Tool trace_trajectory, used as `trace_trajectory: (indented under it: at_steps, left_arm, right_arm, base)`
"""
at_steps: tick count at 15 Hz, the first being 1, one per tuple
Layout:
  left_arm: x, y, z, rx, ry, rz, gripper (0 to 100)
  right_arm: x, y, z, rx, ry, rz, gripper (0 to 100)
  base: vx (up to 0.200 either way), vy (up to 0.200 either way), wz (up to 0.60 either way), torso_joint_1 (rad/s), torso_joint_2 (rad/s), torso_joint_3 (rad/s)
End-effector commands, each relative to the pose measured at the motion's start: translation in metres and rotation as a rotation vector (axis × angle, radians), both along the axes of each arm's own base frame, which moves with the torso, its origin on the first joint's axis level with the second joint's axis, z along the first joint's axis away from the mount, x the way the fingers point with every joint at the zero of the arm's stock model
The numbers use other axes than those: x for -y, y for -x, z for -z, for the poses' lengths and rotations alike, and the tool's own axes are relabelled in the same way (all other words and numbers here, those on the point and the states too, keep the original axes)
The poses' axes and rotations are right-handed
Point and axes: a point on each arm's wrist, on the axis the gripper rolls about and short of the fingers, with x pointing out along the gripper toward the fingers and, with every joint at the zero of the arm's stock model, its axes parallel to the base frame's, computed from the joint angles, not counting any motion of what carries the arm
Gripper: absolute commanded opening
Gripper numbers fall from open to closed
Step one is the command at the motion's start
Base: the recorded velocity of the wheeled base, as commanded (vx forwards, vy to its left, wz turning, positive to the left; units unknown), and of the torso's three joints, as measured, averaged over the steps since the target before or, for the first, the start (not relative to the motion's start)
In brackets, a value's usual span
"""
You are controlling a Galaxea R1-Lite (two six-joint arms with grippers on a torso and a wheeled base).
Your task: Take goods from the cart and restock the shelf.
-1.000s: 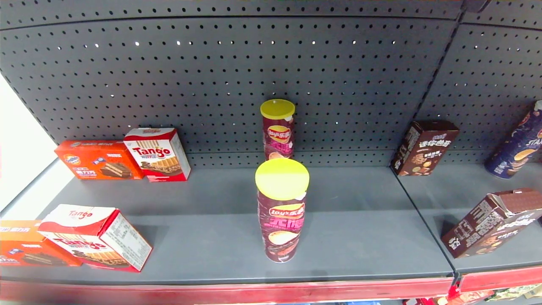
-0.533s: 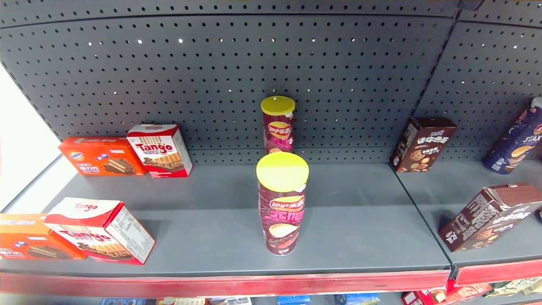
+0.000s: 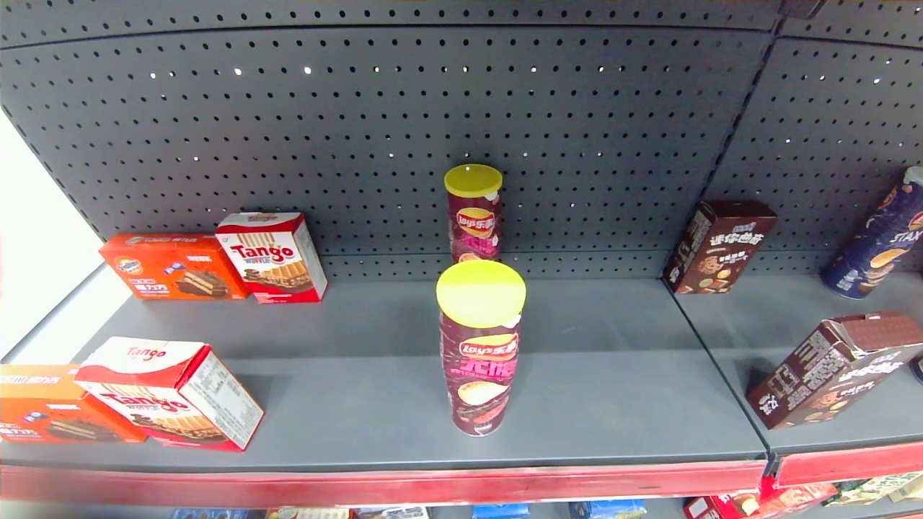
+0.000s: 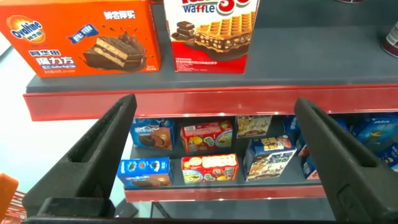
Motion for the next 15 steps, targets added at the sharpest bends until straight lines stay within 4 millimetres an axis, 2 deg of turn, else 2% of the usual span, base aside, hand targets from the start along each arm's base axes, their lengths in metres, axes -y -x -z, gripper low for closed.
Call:
trace_trajectory:
  at_steps: [1, 11, 12, 15]
  left_arm:
    - [0.0000, 0.0000, 0.0000, 0.000, 0.002, 0.000, 100]
    - [0.0000, 0.0000, 0.0000, 0.000, 0.002, -0.002, 100]
    - [0.0000, 0.0000, 0.0000, 0.000, 0.003, -0.002, 100]
    - [0.0000, 0.0000, 0.0000, 0.000, 0.003, -0.002, 100]
  right_arm:
    - [0.0000, -0.0001, -0.0001, 0.000, 0.000, -0.001, 100]
    - [0.0000, -0.0001, -0.0001, 0.000, 0.000, -0.003, 100]
    - [0.0000, -0.0001, -0.0001, 0.000, 0.000, -0.001, 100]
    - [0.0000, -0.0001, -0.0001, 0.000, 0.000, -0.001, 100]
  base:
    - [0.000, 0.000, 0.00, 0.000, 0.00, 0.000]
    - [0.000, 0.000, 0.00, 0.000, 0.00, 0.000]
    - [-0.200, 0.000, 0.00, 0.012, 0.00, 0.002]
    - [0.000, 0.000, 0.00, 0.000, 0.00, 0.000]
